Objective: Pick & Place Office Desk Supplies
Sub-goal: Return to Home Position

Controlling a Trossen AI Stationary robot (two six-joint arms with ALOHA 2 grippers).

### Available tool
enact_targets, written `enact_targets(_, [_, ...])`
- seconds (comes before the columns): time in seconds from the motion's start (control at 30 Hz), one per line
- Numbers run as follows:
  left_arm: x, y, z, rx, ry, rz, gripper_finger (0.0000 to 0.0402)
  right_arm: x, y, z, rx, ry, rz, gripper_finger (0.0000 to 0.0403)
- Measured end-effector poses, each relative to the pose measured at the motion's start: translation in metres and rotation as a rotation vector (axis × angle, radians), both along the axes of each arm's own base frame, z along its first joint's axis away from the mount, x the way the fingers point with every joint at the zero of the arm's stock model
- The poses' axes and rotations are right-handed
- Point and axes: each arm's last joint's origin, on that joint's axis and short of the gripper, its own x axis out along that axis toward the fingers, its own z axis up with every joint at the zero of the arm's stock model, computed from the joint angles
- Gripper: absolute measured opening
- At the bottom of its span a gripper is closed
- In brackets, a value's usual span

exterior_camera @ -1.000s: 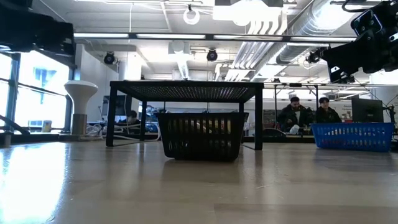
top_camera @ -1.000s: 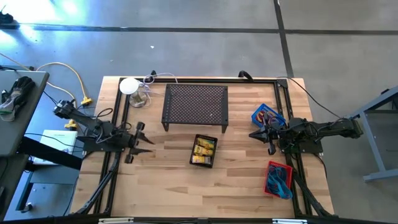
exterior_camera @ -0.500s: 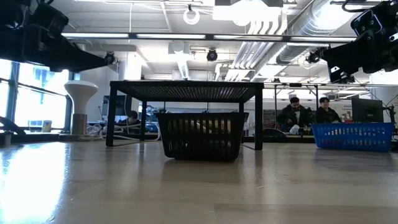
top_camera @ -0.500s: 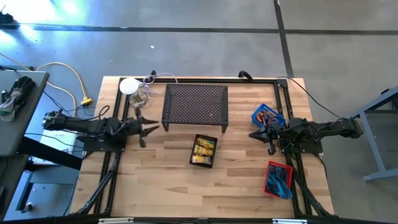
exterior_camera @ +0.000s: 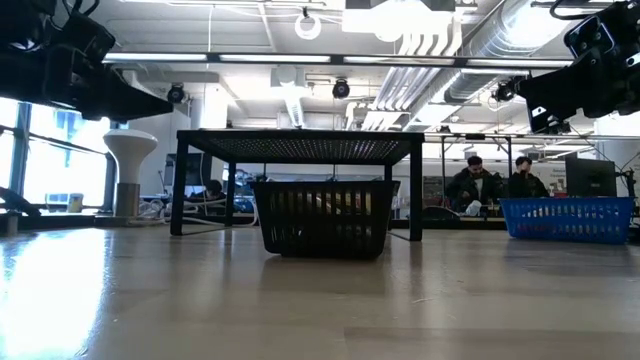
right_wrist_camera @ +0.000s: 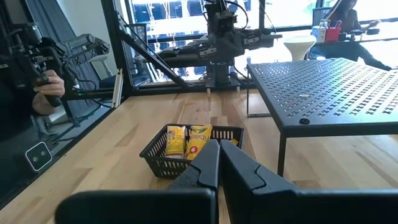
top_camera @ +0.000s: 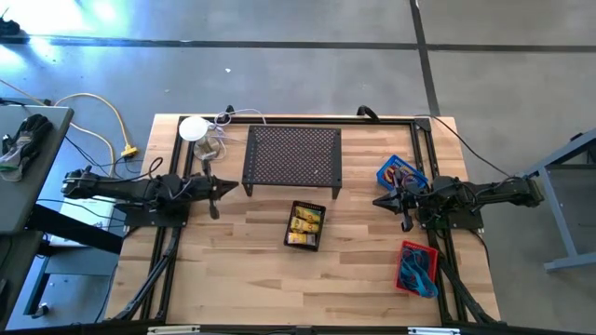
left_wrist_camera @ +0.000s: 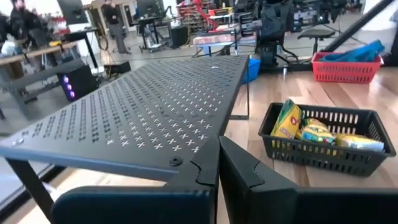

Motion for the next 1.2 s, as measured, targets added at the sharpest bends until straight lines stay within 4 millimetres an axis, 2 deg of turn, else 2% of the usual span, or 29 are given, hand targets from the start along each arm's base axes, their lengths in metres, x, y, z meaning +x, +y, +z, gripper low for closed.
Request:
enact_targets(0.13, [-0.0006,0.0016,-0.0018,-0.053,0.0,0.06,0.0001,0.0,0.0,0.0,0.0,0.0,0.0,0.0002])
enact_targets(0.27, [-0.001,0.0028,-0.0018,-0.013,0.011,0.105,0.0,0.0,0.0,0.0,0.0,0.0,0.0,0.0002])
enact_targets(0.4, [-0.001,0.0028,-0.0018,0.03,0.026,0.102,0.0,0.0,0.0,0.0,0.0,0.0,0.0,0.0002])
enact_targets(1.2, [-0.001,0.0028,-0.0018,0.022,0.023,0.101,0.0,0.0,0.0,0.0,0.0,0.0,0.0,0.0002])
